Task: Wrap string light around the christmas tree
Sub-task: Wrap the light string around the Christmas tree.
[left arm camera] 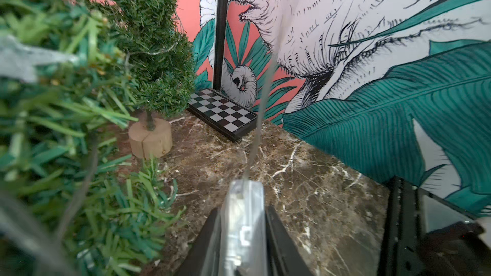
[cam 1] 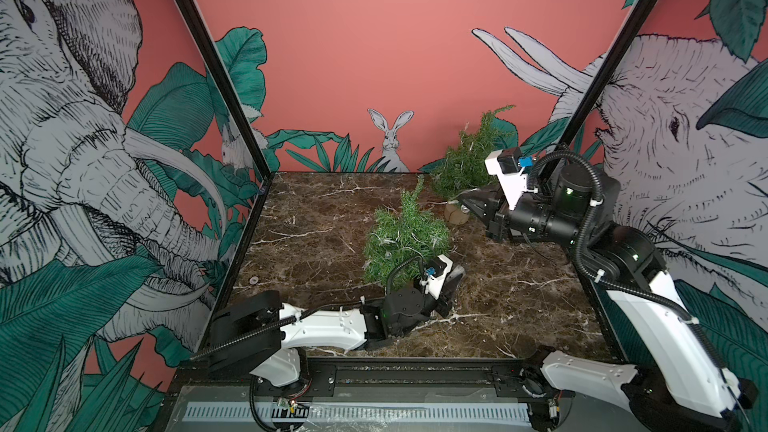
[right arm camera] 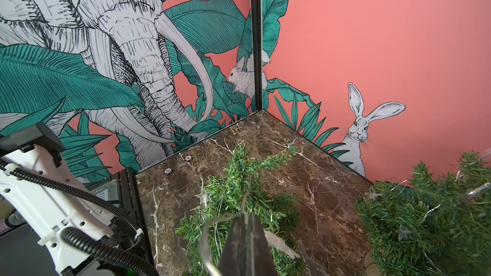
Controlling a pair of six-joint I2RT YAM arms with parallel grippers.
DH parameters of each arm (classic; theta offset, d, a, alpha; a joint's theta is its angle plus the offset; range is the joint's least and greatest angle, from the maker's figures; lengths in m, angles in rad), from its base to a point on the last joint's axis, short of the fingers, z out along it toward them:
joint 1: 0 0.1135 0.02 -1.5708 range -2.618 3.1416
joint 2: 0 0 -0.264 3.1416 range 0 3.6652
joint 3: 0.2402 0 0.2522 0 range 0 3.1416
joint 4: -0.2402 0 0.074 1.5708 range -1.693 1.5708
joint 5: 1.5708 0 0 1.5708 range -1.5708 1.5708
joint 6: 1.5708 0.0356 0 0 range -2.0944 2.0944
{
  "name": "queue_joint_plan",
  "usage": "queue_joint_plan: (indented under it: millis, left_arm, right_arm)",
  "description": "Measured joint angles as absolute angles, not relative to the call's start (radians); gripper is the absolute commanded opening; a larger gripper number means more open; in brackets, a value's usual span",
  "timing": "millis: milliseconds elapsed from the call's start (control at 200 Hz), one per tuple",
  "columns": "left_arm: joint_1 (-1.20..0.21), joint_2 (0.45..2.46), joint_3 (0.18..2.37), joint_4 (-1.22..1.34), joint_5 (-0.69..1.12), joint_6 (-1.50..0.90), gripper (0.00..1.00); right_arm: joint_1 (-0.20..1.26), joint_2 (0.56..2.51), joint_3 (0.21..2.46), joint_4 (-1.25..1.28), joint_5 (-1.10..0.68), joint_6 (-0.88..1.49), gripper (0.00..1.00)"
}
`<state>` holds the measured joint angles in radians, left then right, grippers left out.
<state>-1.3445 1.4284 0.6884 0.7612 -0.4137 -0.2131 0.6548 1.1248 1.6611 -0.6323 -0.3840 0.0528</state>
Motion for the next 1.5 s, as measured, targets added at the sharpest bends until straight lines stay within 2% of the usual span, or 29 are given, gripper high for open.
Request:
queue_joint_plan:
  millis: [250, 380, 480, 650, 710, 785, 825, 960, 1115, 1265, 1501]
  left_arm:
    - [-1.345, 1.378, 0.688, 0.673, -0.374, -0.222, 0.25]
    - [-1.345, 1.369, 0.688, 0.651, -0.365, -0.222, 0.24]
    - [-1.345, 1.354, 0.688, 0.624, -0.354, -0.221, 0.20]
    - [-1.345, 1.288, 0.707, 0.500, -0.332, -0.229, 0.14]
    - [-1.345, 1.252, 0.724, 0.446, -0.321, -0.235, 0.10]
    - [-1.345, 1.194, 0.739, 0.385, -0.314, -0.239, 0.00]
    - [-1.345, 1.160, 0.739, 0.358, -0.315, -0.241, 0.00]
    - [-1.345, 1.029, 0.720, 0.298, -0.332, -0.243, 0.00]
    - [-1.345, 0.892, 0.683, 0.241, -0.333, -0.241, 0.00]
    - [-1.345, 0.805, 0.685, 0.115, -0.336, -0.241, 0.00]
    - [-1.346, 0.638, 0.683, -0.037, -0.364, -0.247, 0.00]
  right_arm:
    - [0.655, 1.126, 1.654, -0.609, -0.381, 0.072, 0.00]
    - [0.655, 1.126, 1.653, -0.607, -0.382, 0.080, 0.06]
    - [0.655, 1.126, 1.639, -0.598, -0.382, 0.088, 0.11]
    - [0.655, 1.121, 1.588, -0.559, -0.384, 0.106, 0.11]
    - [0.655, 1.117, 1.560, -0.543, -0.386, 0.118, 0.15]
    - [0.655, 1.115, 1.524, -0.524, -0.386, 0.138, 0.21]
    - [0.655, 1.115, 1.505, -0.510, -0.385, 0.149, 0.25]
    - [0.655, 1.114, 1.445, -0.454, -0.393, 0.194, 0.29]
    - [0.655, 1.114, 1.420, -0.419, -0.397, 0.221, 0.45]
    - [0.655, 1.105, 1.406, -0.394, -0.377, 0.225, 0.48]
    - [0.655, 1.076, 1.372, -0.369, -0.305, 0.214, 0.61]
